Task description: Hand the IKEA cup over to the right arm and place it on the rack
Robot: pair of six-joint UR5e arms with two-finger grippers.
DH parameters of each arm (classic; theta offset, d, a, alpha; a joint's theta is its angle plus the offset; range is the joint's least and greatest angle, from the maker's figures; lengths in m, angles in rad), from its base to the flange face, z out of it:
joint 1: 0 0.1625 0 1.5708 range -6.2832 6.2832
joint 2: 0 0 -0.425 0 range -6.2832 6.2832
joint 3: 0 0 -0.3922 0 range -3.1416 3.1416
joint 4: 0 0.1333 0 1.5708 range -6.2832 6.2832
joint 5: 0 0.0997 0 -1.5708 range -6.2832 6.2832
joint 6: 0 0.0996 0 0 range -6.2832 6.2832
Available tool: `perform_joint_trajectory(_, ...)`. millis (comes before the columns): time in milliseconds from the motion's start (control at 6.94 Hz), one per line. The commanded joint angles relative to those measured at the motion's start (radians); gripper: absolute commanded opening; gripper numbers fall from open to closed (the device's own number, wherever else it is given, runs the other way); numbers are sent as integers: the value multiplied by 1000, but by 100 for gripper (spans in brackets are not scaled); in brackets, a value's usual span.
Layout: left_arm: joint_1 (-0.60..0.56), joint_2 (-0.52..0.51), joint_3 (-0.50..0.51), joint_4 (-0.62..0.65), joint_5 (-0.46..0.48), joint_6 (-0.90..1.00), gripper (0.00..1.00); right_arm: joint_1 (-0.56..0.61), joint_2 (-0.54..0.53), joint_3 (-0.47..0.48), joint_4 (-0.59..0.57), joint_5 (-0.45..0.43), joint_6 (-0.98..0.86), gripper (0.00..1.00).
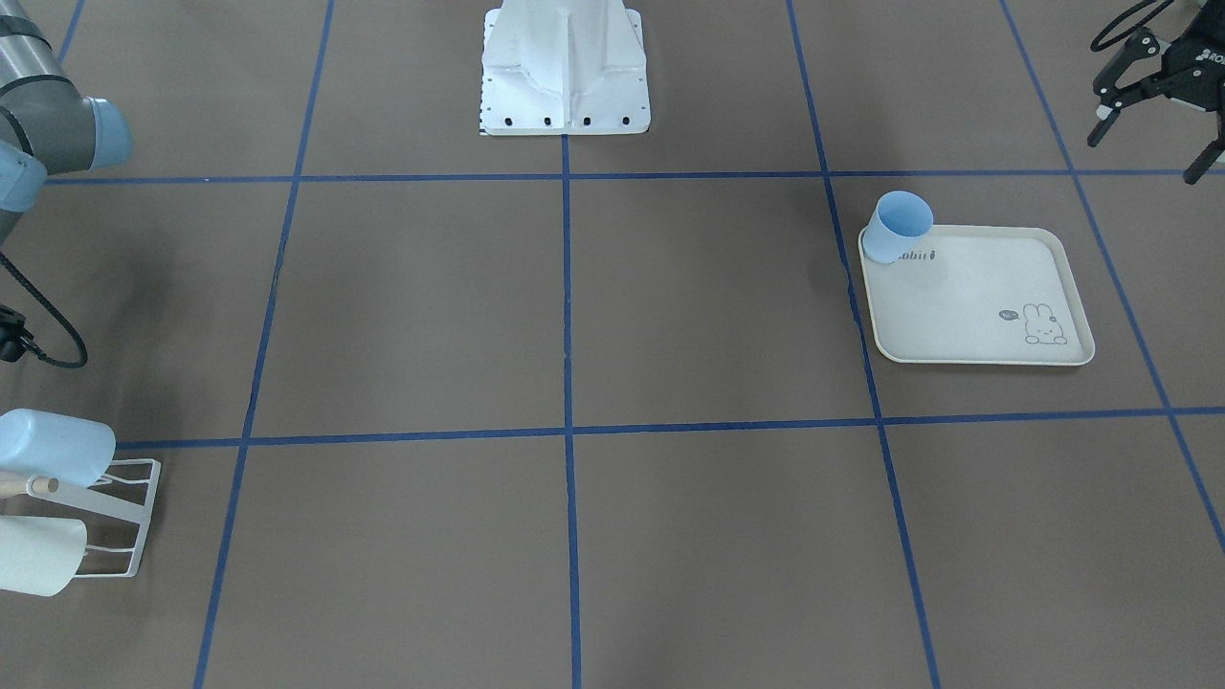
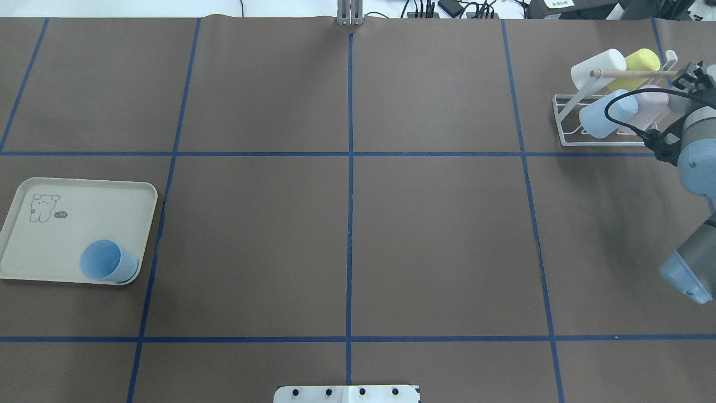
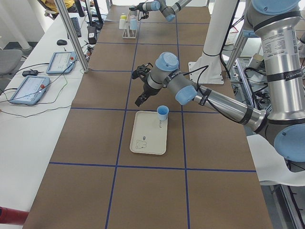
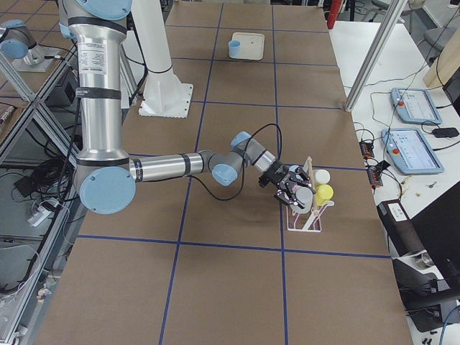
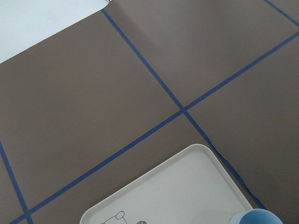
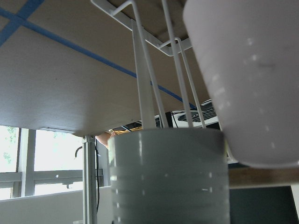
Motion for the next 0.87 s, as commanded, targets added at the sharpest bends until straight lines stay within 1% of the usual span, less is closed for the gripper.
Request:
perform_joint_trajectory(0, 0, 0, 1, 0, 0, 2, 100, -2, 1, 0, 1, -2, -2, 98)
perform_joint_trajectory(433, 0, 0, 2, 0, 2, 0, 100, 0, 28, 15, 2, -1, 1, 99)
perform_joint_trajectory(577, 0, 0, 4, -2, 3, -33, 100, 0, 43, 71, -2, 19, 12, 99)
perform_joint_trajectory(721, 0, 0, 5, -15, 18, -82, 100, 3, 43, 151, -4, 136, 53, 99)
